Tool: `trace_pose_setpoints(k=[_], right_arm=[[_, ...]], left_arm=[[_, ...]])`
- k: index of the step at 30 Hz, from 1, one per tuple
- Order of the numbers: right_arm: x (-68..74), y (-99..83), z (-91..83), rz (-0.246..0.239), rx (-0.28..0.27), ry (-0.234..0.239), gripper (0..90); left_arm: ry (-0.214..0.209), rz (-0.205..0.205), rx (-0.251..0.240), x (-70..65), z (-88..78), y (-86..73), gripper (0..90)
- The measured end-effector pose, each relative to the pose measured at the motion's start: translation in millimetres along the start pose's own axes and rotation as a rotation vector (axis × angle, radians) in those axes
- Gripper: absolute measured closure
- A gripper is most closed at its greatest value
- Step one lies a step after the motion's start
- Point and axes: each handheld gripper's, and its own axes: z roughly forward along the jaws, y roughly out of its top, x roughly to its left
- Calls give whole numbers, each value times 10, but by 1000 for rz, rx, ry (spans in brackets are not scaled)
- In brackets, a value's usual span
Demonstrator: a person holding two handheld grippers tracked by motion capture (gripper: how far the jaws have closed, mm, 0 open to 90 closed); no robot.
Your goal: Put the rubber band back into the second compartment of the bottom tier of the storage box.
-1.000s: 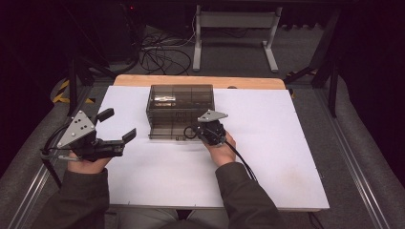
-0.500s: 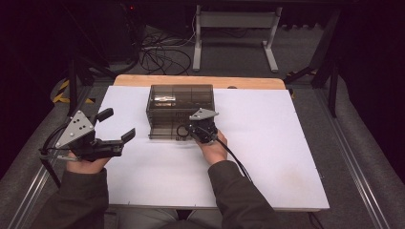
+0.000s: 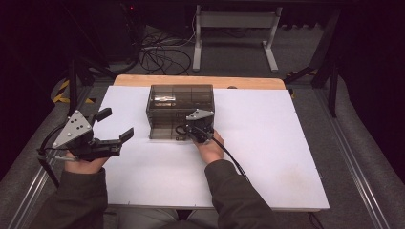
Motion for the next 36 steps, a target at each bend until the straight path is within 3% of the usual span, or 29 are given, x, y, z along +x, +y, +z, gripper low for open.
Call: trace_pose_setpoints(k=[9,30,36], right_arm=[[7,-24,70,-21,16,-37,869],[45,-48,123,-49,24,-42,847],[30,-60,110,-26,17,-26,816]], left_arm=[[-3,-3,4,-2,16,-12,83],[-4,0,10,-1,27,-21,83],[-6,1,10,-8,33,-23,83]])
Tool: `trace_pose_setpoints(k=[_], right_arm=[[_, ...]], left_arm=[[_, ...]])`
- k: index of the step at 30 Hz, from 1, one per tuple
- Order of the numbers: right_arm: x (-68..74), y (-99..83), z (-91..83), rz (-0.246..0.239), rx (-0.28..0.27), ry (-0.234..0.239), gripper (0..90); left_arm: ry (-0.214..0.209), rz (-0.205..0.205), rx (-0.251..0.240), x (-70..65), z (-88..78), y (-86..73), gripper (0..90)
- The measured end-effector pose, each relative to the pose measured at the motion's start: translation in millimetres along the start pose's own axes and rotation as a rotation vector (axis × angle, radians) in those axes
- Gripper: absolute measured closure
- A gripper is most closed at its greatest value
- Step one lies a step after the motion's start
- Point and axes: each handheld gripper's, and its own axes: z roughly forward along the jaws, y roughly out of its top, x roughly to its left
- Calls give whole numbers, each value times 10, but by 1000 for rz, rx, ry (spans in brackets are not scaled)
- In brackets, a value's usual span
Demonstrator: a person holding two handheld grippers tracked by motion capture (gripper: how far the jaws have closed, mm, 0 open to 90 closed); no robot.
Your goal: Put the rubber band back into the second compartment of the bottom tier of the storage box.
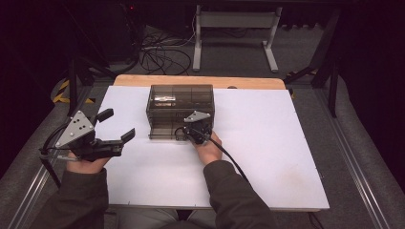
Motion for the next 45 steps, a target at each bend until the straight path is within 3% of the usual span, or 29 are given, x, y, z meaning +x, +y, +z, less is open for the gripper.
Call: trace_pose_setpoints(k=[13,23,35,45], right_arm=[[-65,-28,-63,66,-40,43,757],[-72,-42,-125,86,-59,65,672],[-144,-100,-301,121,-107,90,638],[-118,-87,-395,116,-123,103,530]], left_arm=[[0,-2,0,5,0,-5,83],[2,0,5,8,1,-6,83],[-1,6,10,-16,30,-8,84],[0,4,12,-5,27,-15,84]])
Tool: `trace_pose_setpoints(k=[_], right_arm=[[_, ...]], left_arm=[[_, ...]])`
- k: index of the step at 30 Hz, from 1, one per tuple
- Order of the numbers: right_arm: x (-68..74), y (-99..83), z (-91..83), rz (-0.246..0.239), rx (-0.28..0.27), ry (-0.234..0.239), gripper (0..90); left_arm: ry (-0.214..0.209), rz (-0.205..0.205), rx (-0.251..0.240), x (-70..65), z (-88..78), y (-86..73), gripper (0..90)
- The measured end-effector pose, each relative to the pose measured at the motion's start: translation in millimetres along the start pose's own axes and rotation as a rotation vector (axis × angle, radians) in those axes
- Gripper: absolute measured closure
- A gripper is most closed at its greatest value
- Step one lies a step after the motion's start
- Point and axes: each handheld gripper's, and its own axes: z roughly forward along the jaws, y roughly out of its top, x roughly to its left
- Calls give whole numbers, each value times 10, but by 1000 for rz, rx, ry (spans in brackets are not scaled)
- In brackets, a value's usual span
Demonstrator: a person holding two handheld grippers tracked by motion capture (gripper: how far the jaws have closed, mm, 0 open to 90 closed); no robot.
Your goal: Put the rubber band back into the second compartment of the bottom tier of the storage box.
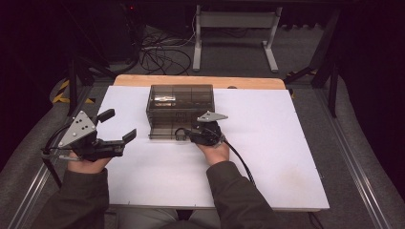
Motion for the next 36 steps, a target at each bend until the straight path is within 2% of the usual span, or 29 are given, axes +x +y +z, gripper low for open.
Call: trace_pose_setpoints(k=[6,13,19,31,36], right_arm=[[9,19,-106,5,-32,9,487],[-25,-2,-231,-4,-45,5,432],[-39,-12,-341,-2,-57,6,344],[-64,25,-583,-11,-109,9,302],[-88,32,-657,-9,-112,13,262]], left_arm=[[-1,1,5,-15,26,-6,84],[-4,3,10,-27,47,-12,84],[-3,3,12,-23,44,-13,84],[-1,5,17,-28,57,-24,84],[-1,7,18,-31,58,-24,84]])
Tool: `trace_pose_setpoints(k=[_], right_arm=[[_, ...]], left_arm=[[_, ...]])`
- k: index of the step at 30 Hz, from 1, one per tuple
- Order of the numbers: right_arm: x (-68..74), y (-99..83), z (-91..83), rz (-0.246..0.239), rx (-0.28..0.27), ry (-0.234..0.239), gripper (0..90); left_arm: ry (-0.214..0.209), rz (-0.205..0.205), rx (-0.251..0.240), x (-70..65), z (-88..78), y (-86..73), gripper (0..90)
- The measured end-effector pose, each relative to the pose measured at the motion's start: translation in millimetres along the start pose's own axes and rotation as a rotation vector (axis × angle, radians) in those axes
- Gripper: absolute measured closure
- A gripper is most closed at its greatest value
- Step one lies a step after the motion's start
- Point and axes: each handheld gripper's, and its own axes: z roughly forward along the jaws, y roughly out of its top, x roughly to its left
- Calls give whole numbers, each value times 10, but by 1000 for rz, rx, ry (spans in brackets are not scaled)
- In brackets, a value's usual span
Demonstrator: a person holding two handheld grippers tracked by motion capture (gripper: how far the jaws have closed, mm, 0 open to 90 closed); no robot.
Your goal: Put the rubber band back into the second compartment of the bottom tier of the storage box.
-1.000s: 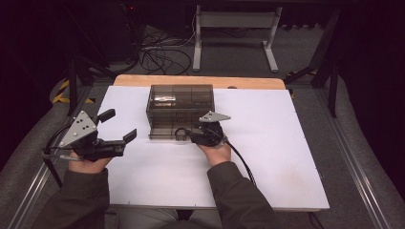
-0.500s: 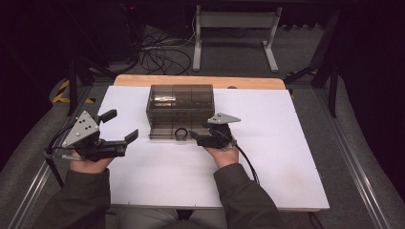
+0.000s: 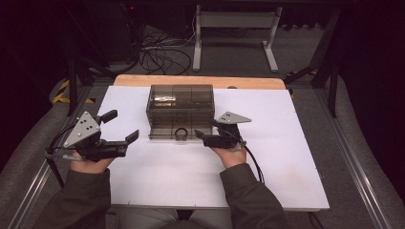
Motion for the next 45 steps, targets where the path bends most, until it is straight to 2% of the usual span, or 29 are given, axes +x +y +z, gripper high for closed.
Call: trace_pose_setpoints(k=[9,26,45], right_arm=[[-29,41,-151,11,-38,0,209],[-49,63,-378,13,-71,18,134],[-108,68,-655,22,-121,16,84]], left_arm=[[1,2,-1,5,-8,-1,84],[-2,1,2,-4,-8,0,84],[-3,9,6,-8,1,-7,84]])
